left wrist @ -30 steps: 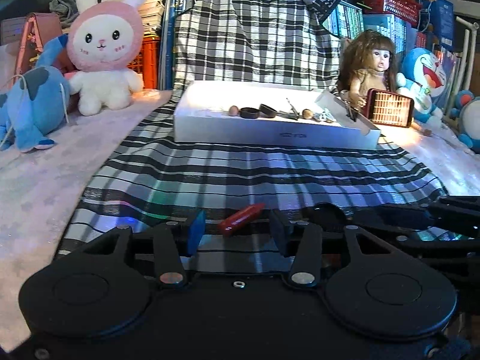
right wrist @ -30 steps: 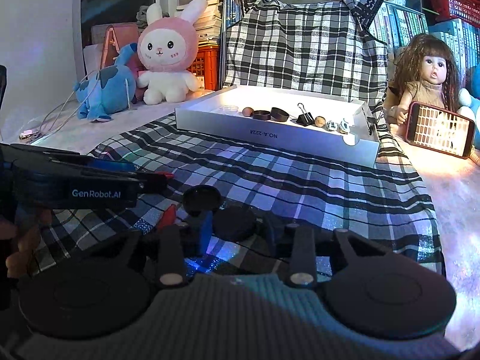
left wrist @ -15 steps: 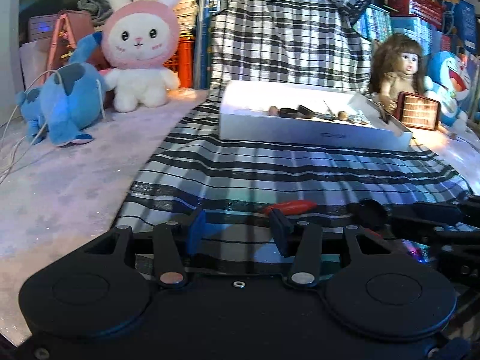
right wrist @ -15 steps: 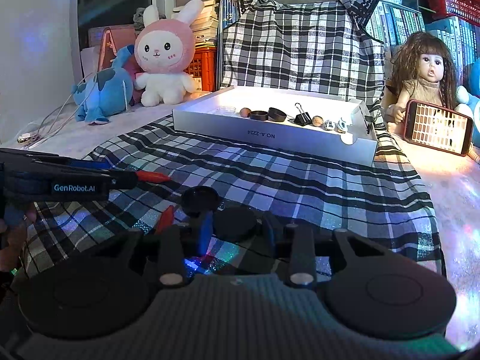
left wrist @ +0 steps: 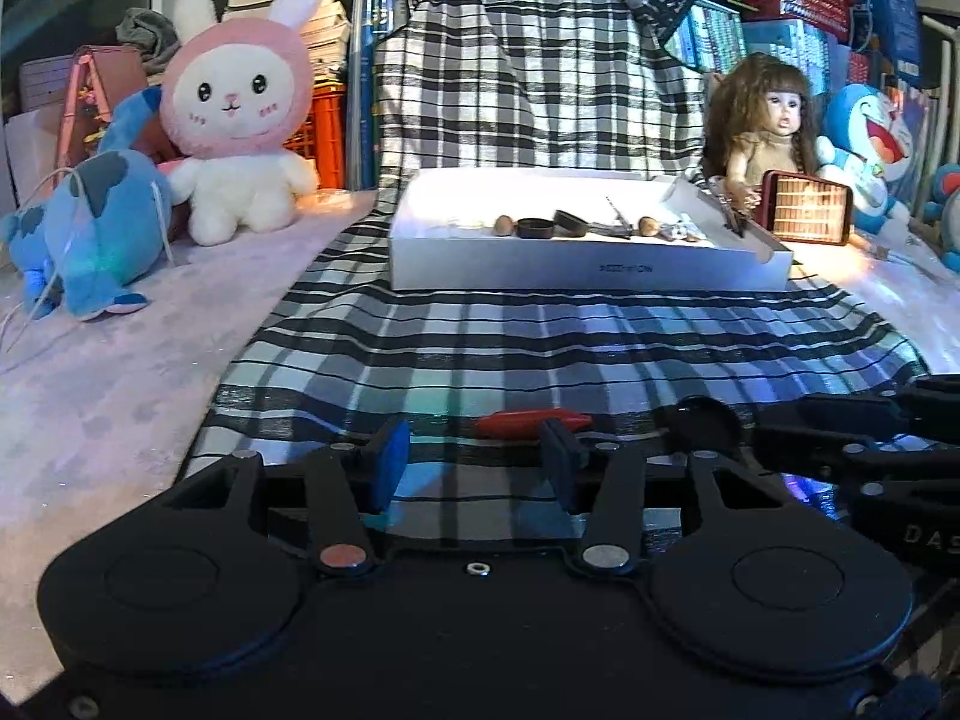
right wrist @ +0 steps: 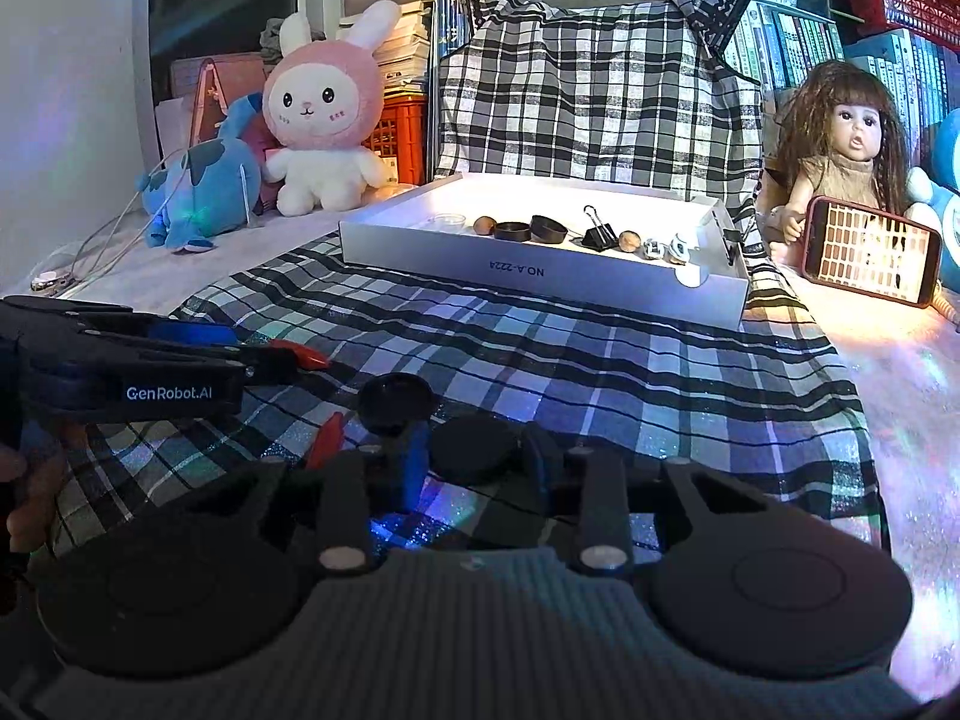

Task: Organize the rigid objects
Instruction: 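Carry the red stick and black disc into the white box and open both tools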

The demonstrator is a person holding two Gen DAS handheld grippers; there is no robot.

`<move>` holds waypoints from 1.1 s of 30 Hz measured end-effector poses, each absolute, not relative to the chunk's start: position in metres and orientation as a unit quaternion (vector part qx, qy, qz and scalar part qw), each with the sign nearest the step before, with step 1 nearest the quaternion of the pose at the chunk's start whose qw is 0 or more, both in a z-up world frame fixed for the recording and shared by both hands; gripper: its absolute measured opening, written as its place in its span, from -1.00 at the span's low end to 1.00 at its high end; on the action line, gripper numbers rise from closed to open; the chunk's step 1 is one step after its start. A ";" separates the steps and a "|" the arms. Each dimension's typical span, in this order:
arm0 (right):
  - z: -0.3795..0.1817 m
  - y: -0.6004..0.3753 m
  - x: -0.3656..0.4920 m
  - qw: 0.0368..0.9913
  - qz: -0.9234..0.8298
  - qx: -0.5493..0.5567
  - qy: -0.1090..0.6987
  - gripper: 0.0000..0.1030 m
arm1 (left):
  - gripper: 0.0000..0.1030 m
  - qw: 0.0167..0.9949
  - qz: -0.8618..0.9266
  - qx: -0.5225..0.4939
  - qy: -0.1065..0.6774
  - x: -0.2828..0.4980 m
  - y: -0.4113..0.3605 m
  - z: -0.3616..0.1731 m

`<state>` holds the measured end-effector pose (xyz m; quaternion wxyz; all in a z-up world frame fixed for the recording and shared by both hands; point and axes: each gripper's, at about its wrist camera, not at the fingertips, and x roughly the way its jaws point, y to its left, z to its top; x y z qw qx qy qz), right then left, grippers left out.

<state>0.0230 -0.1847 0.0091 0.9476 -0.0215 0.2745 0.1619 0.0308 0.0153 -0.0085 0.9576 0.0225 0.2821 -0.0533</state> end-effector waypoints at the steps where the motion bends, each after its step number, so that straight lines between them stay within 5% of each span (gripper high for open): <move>1: 0.009 -0.185 0.023 0.948 0.162 -0.020 0.275 -0.25 | -0.10 0.957 -0.056 0.021 0.283 0.030 0.014 -0.008; 16: 0.009 -0.185 0.023 0.948 0.161 -0.018 0.274 -0.26 | -0.01 0.955 -0.083 0.010 0.286 0.035 -0.001 -0.011; 22: 0.009 -0.186 0.023 0.948 0.160 -0.016 0.274 -0.27 | -0.18 0.954 -0.096 0.017 0.282 0.038 -0.004 -0.013; 33: 0.015 -0.189 0.026 0.952 0.151 -0.003 0.268 -0.28 | -0.18 0.955 -0.111 0.017 0.273 0.036 -0.006 -0.005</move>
